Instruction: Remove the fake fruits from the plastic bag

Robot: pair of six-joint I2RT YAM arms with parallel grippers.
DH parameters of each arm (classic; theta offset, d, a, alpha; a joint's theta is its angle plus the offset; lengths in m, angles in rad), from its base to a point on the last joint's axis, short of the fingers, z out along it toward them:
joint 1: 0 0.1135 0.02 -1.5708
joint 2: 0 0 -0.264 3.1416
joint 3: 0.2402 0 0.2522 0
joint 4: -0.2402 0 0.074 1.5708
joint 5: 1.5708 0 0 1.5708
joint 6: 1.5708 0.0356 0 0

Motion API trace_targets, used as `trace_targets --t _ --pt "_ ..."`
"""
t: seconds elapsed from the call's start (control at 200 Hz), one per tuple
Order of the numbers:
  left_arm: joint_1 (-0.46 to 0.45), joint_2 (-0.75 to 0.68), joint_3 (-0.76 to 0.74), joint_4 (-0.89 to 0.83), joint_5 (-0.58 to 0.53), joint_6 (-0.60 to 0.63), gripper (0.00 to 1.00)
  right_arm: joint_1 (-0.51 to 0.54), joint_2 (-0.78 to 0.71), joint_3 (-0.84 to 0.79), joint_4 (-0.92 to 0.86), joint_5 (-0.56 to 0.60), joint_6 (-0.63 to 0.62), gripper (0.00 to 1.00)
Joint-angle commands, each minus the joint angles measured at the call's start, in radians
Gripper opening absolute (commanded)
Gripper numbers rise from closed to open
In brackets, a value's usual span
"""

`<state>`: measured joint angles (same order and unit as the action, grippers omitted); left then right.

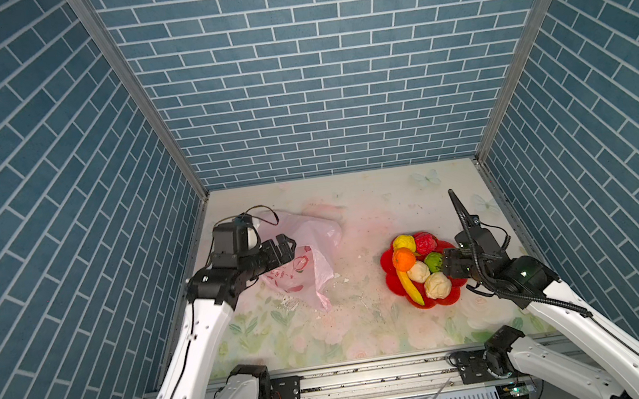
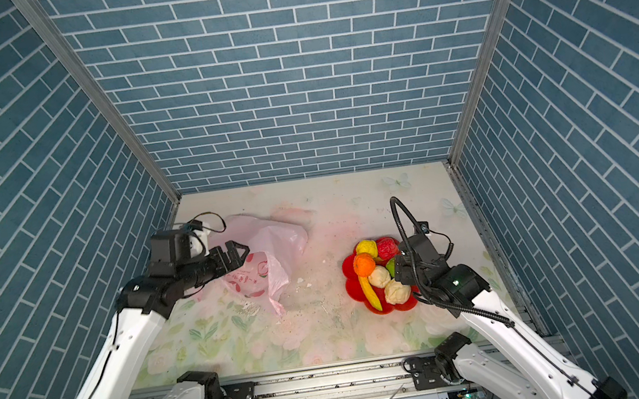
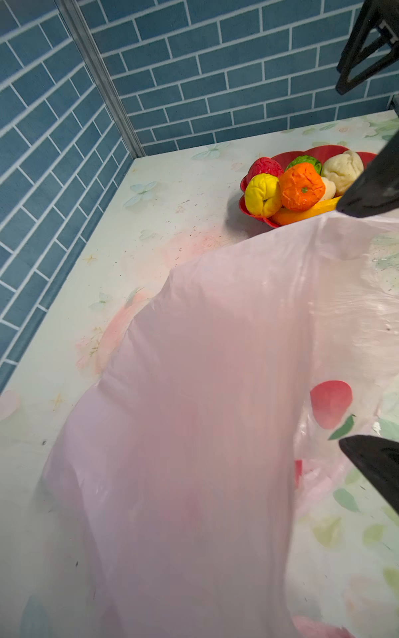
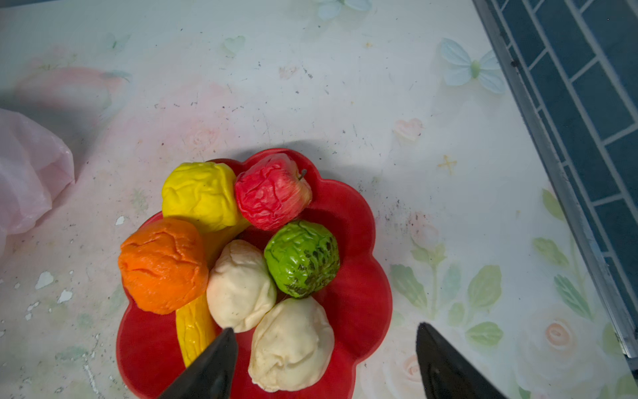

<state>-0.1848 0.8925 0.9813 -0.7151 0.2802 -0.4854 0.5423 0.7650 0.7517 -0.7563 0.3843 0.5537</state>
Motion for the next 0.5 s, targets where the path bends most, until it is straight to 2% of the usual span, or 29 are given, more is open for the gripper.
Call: trace_targets --t 0.0,0.085,0.195,0.235,0.26,0.33,0.415,0.495 --pt "-0.005 -0.170 -0.066 -0.144 -0.147 -0.023 0.99 -0.040 -0.076 -0.066 0.037 0.098 0.033 0.83" --pt "-0.005 -0.317 -0.107 -0.165 -0.334 -0.049 0.99 -0.074 -0.148 -0.126 0.081 0.162 0.015 0.85" --pt "-0.005 -0.428 -0.181 -0.171 -0.613 -0.080 0.99 -0.114 -0.221 -0.204 0.106 0.298 0.015 0.88" --pt "-0.005 -0.449 -0.212 -0.151 -0.690 -0.067 0.99 -0.130 -0.240 -0.220 0.113 0.346 0.019 0.95" --pt "-0.005 -0.460 -0.233 -0.136 -0.738 -0.063 0.99 -0.140 -0.257 -0.230 0.132 0.377 -0.006 0.99" --pt "-0.005 -0.473 -0.292 -0.081 -0.878 -0.058 0.99 -0.151 -0.308 -0.294 0.248 0.433 -0.097 0.99" --pt "-0.005 -0.461 -0.380 0.036 -0.983 -0.017 0.99 -0.164 -0.357 -0.415 0.473 0.440 -0.246 0.99" --pt "-0.005 -0.424 -0.460 0.189 -1.008 0.048 0.99 -0.176 -0.345 -0.520 0.683 0.469 -0.338 0.99"
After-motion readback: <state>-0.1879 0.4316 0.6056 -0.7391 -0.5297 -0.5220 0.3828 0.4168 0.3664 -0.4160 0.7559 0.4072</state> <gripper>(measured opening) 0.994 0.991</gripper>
